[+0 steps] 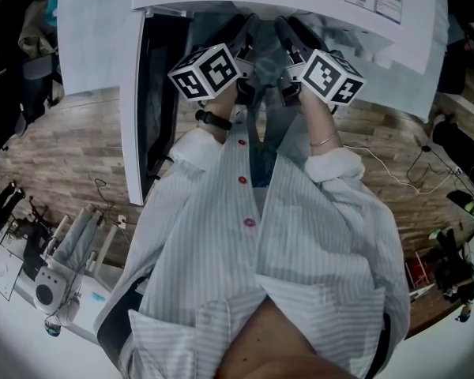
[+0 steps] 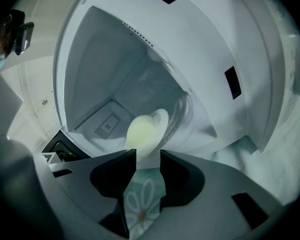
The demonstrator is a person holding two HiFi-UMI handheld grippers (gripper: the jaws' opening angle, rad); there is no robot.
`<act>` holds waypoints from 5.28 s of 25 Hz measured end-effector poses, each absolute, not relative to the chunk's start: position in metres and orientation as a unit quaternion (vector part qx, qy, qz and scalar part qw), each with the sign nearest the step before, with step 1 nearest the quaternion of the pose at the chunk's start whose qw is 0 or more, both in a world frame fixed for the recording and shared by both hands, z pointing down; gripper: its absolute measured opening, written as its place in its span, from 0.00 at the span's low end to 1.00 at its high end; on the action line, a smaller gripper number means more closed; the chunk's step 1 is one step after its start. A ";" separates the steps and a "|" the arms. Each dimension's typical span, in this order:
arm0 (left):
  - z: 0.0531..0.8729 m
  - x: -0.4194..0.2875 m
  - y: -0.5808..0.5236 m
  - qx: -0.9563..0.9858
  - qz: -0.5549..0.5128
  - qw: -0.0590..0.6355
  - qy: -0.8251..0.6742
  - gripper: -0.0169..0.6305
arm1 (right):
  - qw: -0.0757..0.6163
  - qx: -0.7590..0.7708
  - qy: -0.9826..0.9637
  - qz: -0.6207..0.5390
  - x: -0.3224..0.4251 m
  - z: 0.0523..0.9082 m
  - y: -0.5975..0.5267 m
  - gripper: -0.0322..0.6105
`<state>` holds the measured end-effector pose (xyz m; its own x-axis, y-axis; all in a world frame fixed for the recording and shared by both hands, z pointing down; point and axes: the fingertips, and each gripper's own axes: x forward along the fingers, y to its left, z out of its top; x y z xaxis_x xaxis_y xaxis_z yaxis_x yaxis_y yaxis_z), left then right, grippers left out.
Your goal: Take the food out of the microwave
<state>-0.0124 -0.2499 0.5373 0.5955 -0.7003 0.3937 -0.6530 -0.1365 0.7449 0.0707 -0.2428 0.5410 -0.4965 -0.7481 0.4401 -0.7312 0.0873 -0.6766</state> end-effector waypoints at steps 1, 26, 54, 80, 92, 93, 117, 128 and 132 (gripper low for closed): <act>0.538 -0.012 -0.251 0.751 -0.028 0.484 -0.449 0.25 | 0.010 -0.501 0.735 -0.457 0.070 0.543 -0.244 0.29; 0.551 -0.022 -0.260 0.691 -0.052 0.554 -0.462 0.24 | 0.074 -0.484 0.681 -0.544 0.058 0.553 -0.249 0.24; 0.548 -0.010 -0.233 0.665 -0.116 0.588 -0.445 0.09 | 0.123 -0.438 0.665 -0.592 0.063 0.553 -0.227 0.15; 0.529 0.009 -0.136 0.656 -0.158 0.545 -0.497 0.10 | 0.091 -0.369 0.703 -0.601 0.080 0.538 -0.142 0.14; 0.477 0.009 -0.089 0.659 -0.197 0.525 -0.501 0.10 | 0.109 -0.341 0.729 -0.583 0.080 0.485 -0.098 0.14; 0.471 0.010 -0.086 0.660 -0.199 0.523 -0.501 0.10 | 0.112 -0.340 0.730 -0.582 0.081 0.480 -0.095 0.14; 0.369 0.031 -0.074 0.713 -0.204 0.503 -0.444 0.09 | 0.159 -0.332 0.764 -0.530 0.103 0.378 -0.080 0.14; 0.350 0.023 -0.069 0.729 -0.201 0.498 -0.424 0.09 | 0.184 -0.330 0.766 -0.520 0.094 0.358 -0.074 0.14; 0.347 0.022 -0.069 0.735 -0.201 0.495 -0.418 0.09 | 0.197 -0.329 0.764 -0.520 0.092 0.353 -0.072 0.14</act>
